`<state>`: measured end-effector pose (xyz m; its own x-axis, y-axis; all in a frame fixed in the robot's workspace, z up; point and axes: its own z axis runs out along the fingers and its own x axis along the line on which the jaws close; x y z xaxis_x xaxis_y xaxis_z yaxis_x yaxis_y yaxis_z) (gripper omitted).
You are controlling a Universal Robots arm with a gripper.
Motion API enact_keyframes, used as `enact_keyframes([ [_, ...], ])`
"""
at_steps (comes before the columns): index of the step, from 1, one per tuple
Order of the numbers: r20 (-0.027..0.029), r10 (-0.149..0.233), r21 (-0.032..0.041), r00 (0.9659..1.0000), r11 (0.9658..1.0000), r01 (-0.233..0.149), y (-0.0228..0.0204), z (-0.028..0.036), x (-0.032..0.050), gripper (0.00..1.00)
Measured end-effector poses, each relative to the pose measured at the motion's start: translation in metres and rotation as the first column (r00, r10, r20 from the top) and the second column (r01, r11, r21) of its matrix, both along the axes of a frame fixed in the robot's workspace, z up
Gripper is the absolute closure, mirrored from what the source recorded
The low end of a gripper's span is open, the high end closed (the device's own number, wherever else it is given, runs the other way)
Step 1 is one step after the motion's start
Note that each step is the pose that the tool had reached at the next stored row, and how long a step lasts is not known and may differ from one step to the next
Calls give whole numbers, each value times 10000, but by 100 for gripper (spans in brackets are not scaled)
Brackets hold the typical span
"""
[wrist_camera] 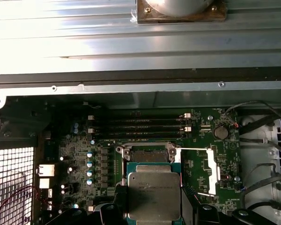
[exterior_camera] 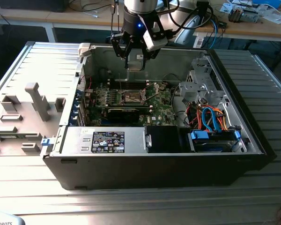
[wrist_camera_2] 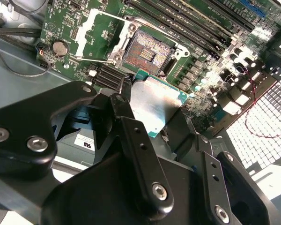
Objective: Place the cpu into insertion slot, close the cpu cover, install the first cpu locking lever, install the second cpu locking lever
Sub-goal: 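Place the cpu into insertion slot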
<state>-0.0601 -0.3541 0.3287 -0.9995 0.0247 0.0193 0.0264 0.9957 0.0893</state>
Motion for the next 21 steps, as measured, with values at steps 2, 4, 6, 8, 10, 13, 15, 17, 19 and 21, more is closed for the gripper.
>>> enact_keyframes([
  [2,0,0,0,10000,10000,0,0,-4,0,46],
  [4,1,0,1,10000,10000,0,0,-13,0,46],
  [6,0,0,0,10000,10000,0,0,-20,0,46],
  [8,-1,0,0,10000,10000,0,0,-25,0,46],
  [10,-1,0,0,10000,10000,0,0,-29,0,46],
  [13,0,0,0,10000,10000,0,0,-38,0,46],
  [15,-1,0,-1,10000,10000,0,0,-41,0,46],
  [17,-1,0,0,10000,10000,0,0,-45,0,46],
  [19,-1,0,0,10000,10000,0,0,-51,0,46],
  [21,0,0,0,10000,10000,0,0,-54,0,46],
])
